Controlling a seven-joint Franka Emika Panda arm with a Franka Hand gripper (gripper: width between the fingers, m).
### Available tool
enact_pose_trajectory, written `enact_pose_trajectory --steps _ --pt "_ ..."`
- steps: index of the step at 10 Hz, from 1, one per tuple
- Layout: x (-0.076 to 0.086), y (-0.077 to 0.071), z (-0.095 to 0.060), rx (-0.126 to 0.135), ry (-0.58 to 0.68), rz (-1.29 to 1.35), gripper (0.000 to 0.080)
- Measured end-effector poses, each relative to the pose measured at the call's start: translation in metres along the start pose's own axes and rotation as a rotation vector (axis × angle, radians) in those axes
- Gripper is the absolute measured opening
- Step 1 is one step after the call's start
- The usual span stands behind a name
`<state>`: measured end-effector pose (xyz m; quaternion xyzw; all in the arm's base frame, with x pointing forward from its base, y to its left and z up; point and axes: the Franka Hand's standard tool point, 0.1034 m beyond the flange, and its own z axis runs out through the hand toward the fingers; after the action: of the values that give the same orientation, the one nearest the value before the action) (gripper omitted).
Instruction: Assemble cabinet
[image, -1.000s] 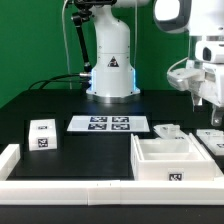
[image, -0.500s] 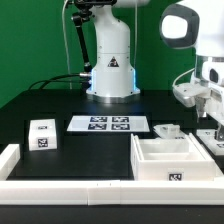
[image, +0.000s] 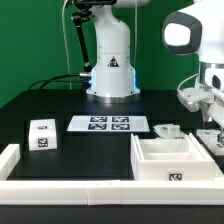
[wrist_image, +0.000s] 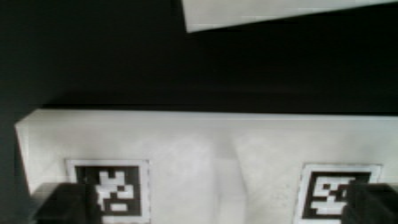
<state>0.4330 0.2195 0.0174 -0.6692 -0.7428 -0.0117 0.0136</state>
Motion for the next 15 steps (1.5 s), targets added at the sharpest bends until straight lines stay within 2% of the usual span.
enact_pose_trajectory --steps 1,2,3,4,5,9,10,12,14,15 --pt "0.000 -0.001 0.001 0.001 0.000 0.000 0.0539" --pt "0.000 -0.001 0.001 0.001 0.000 0.000 0.0357" --pt "0.000 -0.001 0.001 0.002 0.000 0.000 0.0221" --pt "0.000 -0.001 0.001 0.002 0.000 0.001 0.0221" --pt "-0.001 -0.001 0.001 0.002 0.000 0.001 0.0065" --pt "-0.002 0.000 0.000 0.002 -0.001 0.003 0.0067" --pt "-0.007 0.001 -0.008 0.004 -0.017 0.011 0.0067" --pt "-0.026 0.005 -0.041 -0.014 -0.059 0.030 0.0067" --pt "-0.056 0.006 -0.065 -0.015 -0.098 0.016 0.0067" --pt "-0.073 0.004 -0.072 -0.020 -0.105 0.022 0.0067"
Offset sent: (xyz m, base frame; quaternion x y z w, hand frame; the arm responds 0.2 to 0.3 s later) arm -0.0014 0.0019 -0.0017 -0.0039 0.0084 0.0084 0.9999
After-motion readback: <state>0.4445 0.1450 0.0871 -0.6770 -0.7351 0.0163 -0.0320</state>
